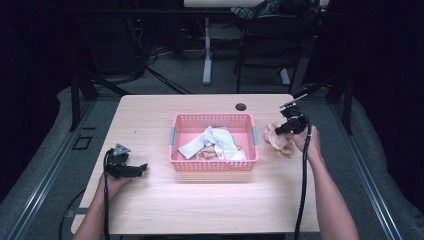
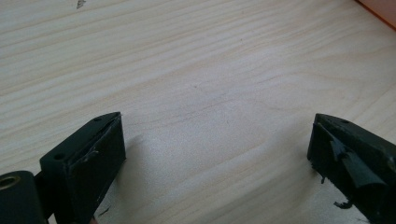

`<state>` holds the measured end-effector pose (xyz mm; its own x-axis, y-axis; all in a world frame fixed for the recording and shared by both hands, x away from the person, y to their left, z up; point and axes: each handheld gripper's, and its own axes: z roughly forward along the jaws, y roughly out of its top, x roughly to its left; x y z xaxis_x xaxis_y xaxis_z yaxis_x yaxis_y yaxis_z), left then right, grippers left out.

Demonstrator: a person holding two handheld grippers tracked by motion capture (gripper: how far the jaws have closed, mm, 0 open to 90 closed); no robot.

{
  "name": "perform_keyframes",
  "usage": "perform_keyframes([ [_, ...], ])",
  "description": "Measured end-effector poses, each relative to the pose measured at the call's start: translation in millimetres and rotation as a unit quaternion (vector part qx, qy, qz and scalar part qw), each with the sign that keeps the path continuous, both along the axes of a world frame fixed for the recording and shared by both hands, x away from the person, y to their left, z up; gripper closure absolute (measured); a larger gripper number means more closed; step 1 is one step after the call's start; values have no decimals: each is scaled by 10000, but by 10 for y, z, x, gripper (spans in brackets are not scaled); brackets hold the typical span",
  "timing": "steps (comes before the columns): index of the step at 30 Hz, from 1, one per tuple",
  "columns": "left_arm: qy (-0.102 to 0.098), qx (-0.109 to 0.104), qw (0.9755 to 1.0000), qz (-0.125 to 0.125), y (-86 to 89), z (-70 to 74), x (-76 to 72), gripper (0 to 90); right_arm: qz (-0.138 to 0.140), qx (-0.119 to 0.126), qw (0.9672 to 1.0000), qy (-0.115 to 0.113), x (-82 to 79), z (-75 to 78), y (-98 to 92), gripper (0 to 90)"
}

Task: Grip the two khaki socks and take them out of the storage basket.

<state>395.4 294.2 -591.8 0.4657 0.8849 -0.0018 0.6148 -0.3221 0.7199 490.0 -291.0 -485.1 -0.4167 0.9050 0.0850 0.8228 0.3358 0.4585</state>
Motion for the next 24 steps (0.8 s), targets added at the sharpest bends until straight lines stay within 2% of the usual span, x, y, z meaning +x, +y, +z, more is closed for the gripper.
perform_keyframes([
  [5, -1, 0, 10000, 4, -1, 0, 0, 39, -52, -120, 9998, 180, 31, -102, -34, 812],
  [10, -4, 0, 10000, 5, -1, -1, 0, 39, -160, -153, 9995, 205, 25, -147, -67, 764],
  [15, -4, 2, 10000, 5, -1, -1, 0, 39, -250, -181, 9994, 152, -13, -104, -140, 643],
  [18, -3, 3, 10000, 4, 0, 0, 0, 39, -300, -211, 9993, 56, -50, -57, -173, 524],
  [24, -3, 1, 10000, 4, -1, 0, 0, 39, -428, -55, 9990, -154, -142, 49, -228, 337],
])
